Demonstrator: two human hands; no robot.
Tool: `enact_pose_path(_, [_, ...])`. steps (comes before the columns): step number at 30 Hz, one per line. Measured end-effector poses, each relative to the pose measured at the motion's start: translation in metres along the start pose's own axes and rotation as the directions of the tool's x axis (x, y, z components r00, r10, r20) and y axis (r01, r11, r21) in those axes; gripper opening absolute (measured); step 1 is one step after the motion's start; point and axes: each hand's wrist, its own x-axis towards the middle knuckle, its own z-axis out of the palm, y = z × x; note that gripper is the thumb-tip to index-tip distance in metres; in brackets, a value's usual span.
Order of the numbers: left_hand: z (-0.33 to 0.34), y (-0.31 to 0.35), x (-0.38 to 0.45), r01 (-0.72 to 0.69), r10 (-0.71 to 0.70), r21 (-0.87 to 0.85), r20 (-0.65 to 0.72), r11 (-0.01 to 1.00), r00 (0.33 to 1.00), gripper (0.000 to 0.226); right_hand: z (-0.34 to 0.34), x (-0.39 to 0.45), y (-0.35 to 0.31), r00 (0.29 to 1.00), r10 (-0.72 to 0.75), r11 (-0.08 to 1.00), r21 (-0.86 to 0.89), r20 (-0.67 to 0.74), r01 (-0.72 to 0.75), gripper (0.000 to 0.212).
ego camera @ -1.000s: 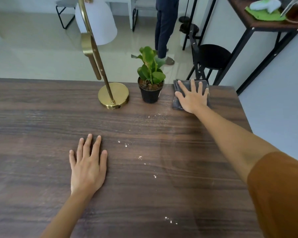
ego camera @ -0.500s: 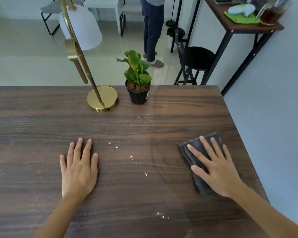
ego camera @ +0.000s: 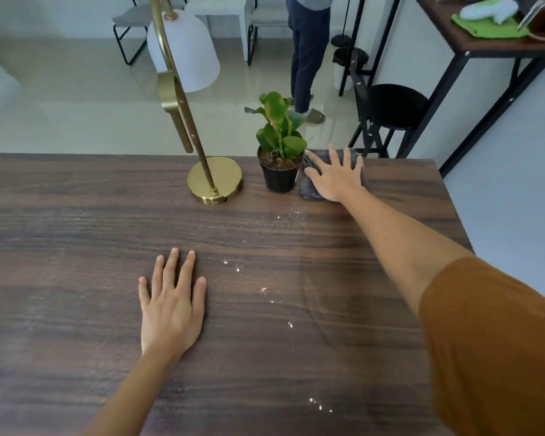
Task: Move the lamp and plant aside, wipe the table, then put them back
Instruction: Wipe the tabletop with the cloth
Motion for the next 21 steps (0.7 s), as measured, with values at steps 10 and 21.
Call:
enact_pose_path(10, [0.000, -0.001, -0.001, -0.008, 0.008, -0.009, 0.003, 1.000, 1.000, 0.064, 0.039, -0.144, 0.034, 0.986, -0.155, 0.988, -0.023, -0.060, 0.154, 0.053])
enact_pose_path(21, [0.001, -0.001, 0.000, -0.004, 0.004, 0.008, 0.012, 1.000, 1.000, 0.065, 0.028, -0.095, 0.024, 0.995, -0.060, 0.997, 0.036, -0.085, 0.063, 0.053])
